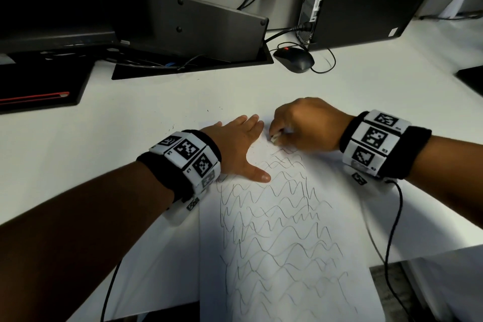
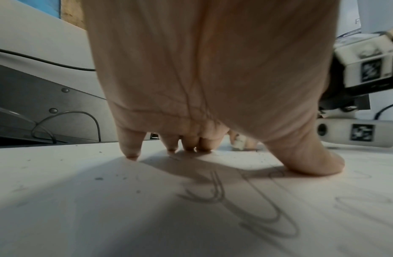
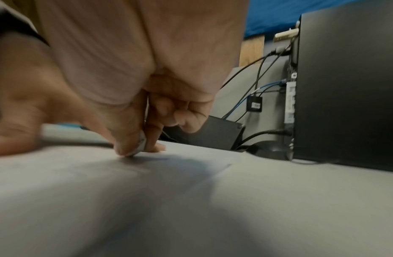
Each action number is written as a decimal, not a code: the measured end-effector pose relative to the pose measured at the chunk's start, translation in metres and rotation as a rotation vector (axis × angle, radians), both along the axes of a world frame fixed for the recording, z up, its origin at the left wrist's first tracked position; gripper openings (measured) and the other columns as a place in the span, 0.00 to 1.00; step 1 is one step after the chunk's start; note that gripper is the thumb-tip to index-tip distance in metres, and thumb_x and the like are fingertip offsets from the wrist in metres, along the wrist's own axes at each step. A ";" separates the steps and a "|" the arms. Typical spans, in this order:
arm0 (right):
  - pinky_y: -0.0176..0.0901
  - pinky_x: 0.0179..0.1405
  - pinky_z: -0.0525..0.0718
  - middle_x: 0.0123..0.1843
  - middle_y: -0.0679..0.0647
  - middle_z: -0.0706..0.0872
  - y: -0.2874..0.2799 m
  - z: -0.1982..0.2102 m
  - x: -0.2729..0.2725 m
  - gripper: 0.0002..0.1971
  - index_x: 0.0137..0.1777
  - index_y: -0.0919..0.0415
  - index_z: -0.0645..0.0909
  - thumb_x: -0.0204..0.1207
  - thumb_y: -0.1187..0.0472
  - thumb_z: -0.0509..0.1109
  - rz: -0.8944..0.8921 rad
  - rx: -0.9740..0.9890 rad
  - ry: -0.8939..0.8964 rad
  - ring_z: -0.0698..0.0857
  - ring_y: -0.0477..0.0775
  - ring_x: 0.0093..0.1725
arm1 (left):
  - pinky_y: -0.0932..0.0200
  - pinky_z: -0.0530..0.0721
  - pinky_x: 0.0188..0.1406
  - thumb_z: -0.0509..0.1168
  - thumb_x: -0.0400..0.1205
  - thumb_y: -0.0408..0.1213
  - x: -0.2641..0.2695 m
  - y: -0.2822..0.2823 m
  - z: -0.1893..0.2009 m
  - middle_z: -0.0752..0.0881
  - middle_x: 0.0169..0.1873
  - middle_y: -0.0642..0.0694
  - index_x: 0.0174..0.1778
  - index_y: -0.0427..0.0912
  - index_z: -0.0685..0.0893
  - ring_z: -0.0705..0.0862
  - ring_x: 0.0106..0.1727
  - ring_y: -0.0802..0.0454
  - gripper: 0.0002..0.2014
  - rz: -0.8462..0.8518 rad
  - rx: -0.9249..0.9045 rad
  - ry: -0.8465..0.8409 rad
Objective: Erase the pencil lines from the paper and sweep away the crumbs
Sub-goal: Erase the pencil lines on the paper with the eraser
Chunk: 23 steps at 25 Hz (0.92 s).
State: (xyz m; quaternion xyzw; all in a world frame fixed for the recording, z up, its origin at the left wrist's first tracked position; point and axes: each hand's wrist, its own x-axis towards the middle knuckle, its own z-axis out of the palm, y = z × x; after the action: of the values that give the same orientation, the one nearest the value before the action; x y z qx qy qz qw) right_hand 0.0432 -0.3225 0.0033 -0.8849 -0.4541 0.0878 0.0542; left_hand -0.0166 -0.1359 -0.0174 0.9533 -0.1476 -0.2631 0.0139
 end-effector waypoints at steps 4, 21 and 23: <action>0.36 0.42 0.69 0.51 0.39 0.86 0.000 0.003 -0.006 0.08 0.53 0.45 0.88 0.76 0.53 0.71 0.037 -0.033 0.088 0.82 0.44 0.49 | 0.39 0.47 0.86 0.62 0.72 0.75 -0.001 0.002 0.001 0.34 0.87 0.52 0.87 0.48 0.36 0.37 0.87 0.54 0.59 0.001 0.003 0.015; 0.37 0.43 0.71 0.49 0.41 0.87 0.004 0.004 -0.005 0.09 0.53 0.46 0.88 0.75 0.54 0.70 0.014 -0.005 0.054 0.82 0.46 0.47 | 0.39 0.48 0.85 0.61 0.71 0.76 0.002 0.004 -0.002 0.34 0.87 0.52 0.88 0.48 0.35 0.37 0.87 0.54 0.60 -0.007 0.012 0.018; 0.37 0.43 0.74 0.48 0.42 0.87 0.004 0.000 -0.008 0.09 0.53 0.47 0.88 0.75 0.55 0.71 0.041 -0.006 0.069 0.83 0.45 0.46 | 0.39 0.48 0.85 0.61 0.71 0.76 0.002 0.004 -0.003 0.34 0.86 0.52 0.87 0.48 0.35 0.37 0.87 0.54 0.60 -0.004 0.013 0.013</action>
State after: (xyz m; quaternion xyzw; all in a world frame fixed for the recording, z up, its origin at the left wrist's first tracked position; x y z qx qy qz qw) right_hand 0.0352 -0.3187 0.0034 -0.8720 -0.4698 0.1208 0.0656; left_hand -0.0145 -0.1319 -0.0203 0.9513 -0.1479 -0.2705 0.0080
